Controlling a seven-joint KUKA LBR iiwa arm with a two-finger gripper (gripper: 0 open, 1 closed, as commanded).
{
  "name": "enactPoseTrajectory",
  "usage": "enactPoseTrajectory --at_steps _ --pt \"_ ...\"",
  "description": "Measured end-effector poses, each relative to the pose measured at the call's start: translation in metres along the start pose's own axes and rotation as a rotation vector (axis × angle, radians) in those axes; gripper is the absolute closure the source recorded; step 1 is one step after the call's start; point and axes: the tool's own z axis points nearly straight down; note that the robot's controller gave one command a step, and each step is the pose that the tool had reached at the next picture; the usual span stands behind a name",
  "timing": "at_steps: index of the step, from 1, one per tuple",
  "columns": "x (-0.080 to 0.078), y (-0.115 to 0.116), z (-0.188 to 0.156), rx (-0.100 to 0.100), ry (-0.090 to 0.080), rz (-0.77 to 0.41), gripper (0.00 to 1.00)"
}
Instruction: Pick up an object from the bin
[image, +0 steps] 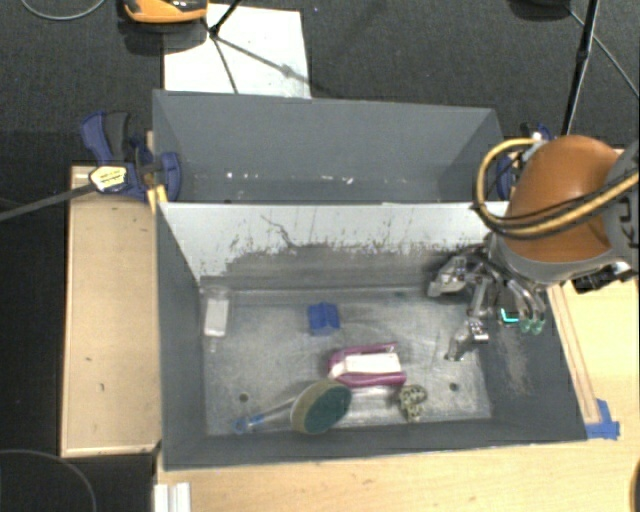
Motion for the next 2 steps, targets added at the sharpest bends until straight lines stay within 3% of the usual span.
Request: enactPoseTrajectory --at_steps 1,2 --pt "0.014 0.08 0.094 0.001 -0.02 -0.244 0.0" --pt "0.024 0.118 0.067 -0.001 -0.011 -0.303 0.0"
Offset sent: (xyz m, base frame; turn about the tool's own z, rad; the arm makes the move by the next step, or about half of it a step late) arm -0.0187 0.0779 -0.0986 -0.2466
